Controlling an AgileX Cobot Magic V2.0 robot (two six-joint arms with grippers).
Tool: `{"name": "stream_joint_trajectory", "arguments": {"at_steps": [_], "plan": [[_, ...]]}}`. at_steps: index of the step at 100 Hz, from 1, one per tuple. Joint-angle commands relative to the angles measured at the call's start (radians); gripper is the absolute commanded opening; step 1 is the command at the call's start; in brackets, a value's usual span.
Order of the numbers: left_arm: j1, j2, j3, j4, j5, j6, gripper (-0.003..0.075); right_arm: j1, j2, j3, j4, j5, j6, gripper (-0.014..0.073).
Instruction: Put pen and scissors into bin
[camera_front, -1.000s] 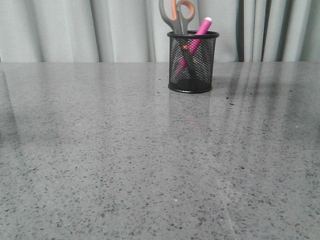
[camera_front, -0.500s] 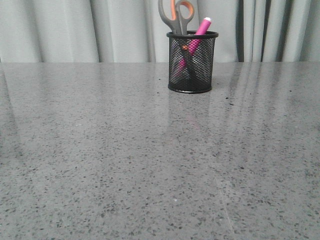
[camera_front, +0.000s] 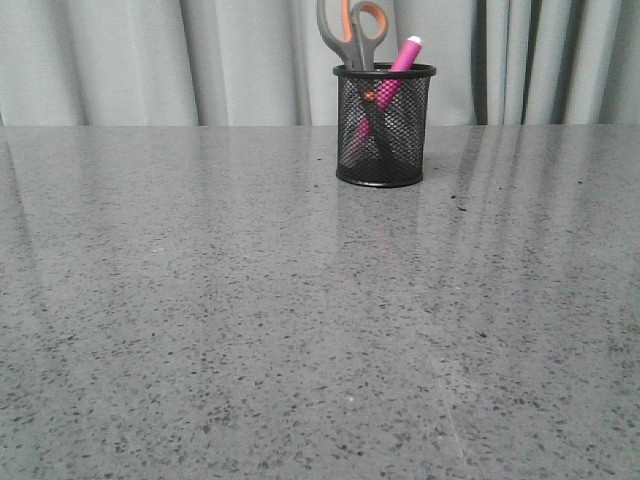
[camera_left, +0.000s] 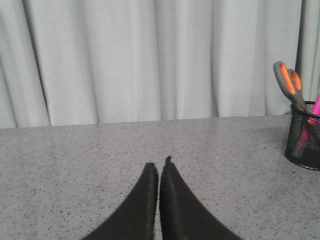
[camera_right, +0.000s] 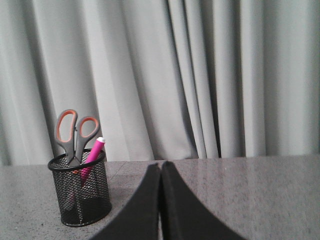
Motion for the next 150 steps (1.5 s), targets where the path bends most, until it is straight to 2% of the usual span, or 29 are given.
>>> {"name": "stream_joint_trajectory", "arguments": {"at_steps": [1, 22, 150], "plan": [[-0.003, -0.053, 0.010, -0.055, 0.002, 0.001, -0.0019, -0.008, -0.046, 0.000, 0.055, -0.072, -0.012, -0.0076], [-0.003, -0.125, 0.066, -0.055, -0.025, 0.001, -0.0019, -0.008, -0.082, 0.005, 0.072, -0.034, -0.012, -0.0076], [-0.003, -0.125, 0.070, -0.055, 0.005, -0.001, -0.0019, -0.008, -0.082, 0.005, 0.072, -0.036, -0.012, -0.0076]]}}
